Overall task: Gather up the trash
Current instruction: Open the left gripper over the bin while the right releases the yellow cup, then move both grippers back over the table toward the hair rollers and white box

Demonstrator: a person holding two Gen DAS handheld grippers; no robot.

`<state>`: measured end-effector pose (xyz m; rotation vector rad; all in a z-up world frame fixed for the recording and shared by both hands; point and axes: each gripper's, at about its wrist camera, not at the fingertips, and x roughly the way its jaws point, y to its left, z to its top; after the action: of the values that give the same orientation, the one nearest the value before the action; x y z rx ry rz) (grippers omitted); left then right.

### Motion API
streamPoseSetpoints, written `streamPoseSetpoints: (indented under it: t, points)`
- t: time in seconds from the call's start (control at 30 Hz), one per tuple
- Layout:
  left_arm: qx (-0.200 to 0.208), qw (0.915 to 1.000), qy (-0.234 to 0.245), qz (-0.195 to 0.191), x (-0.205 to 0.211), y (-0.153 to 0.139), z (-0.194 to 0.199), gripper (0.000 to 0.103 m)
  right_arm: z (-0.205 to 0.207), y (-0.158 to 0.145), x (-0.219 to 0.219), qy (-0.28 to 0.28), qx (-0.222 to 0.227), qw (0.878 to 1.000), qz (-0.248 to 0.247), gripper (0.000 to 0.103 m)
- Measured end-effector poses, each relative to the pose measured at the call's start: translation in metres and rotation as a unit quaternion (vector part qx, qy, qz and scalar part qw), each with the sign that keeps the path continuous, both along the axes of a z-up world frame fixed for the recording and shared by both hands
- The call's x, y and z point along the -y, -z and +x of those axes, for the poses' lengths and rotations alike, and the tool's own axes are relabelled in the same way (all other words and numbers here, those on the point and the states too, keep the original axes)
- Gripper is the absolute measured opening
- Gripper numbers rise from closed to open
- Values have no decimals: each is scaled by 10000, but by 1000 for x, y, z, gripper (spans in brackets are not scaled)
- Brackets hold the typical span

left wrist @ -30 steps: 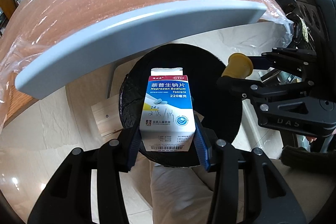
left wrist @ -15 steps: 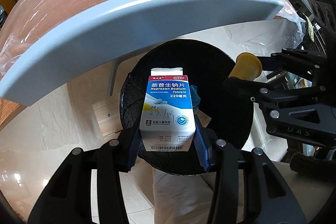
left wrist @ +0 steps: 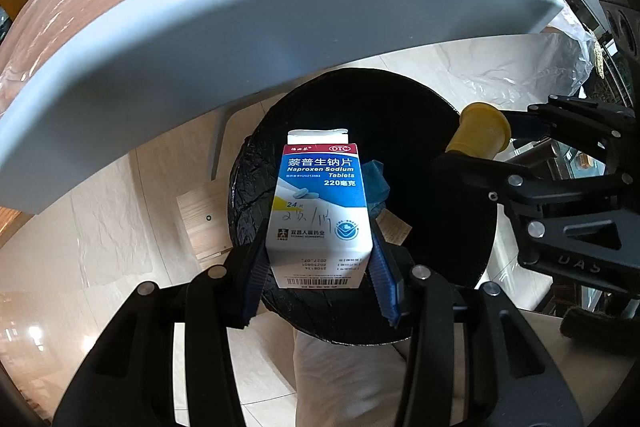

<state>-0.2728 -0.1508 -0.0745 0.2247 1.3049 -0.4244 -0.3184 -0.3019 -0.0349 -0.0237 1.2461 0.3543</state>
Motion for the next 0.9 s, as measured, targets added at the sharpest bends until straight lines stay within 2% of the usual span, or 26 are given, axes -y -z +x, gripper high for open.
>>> streamPoseSetpoints:
  t: [0.1,0.13,0.17,0.2,0.27,0.5,0.57,0.63,0.77,0.83,0.9]
  points:
    - [6,10000,-17,-36,1,0,1,48,1,0,2,83,4,10000,-28,48]
    - [-5,9999,-38,-131,0,-1,2,52,2,0,4,114,1,9999,-19,53]
    - [-34,9997,-80,-220,-2,-1,3,68,3,-1,6,187,-1,9998,21,59]
    - [-31,9995,-123,-302,-3,-3,4,80,3,-3,9,273,23,9996,42,67]
    - [-14,9992,-172,-356,-5,-5,4,81,4,-5,15,361,28,9992,145,72]
    - [93,9994,-216,-259,-10,-10,0,82,0,-19,22,402,174,9990,130,73]
    - [169,9993,-230,-251,-11,-17,-3,81,-4,-33,25,357,303,9988,149,73]
    - [289,9989,-198,-295,-12,-32,-8,81,-11,-50,27,254,528,9981,173,73]
    - [771,9946,27,-698,-16,-83,-20,82,-23,-107,35,67,1395,9901,139,77]
    - [1110,9903,93,-833,-20,-110,-21,83,-17,-124,44,208,1694,9853,114,82]
    - [1605,9840,-47,-766,-27,-134,-12,92,0,-139,57,601,1893,9801,59,83]
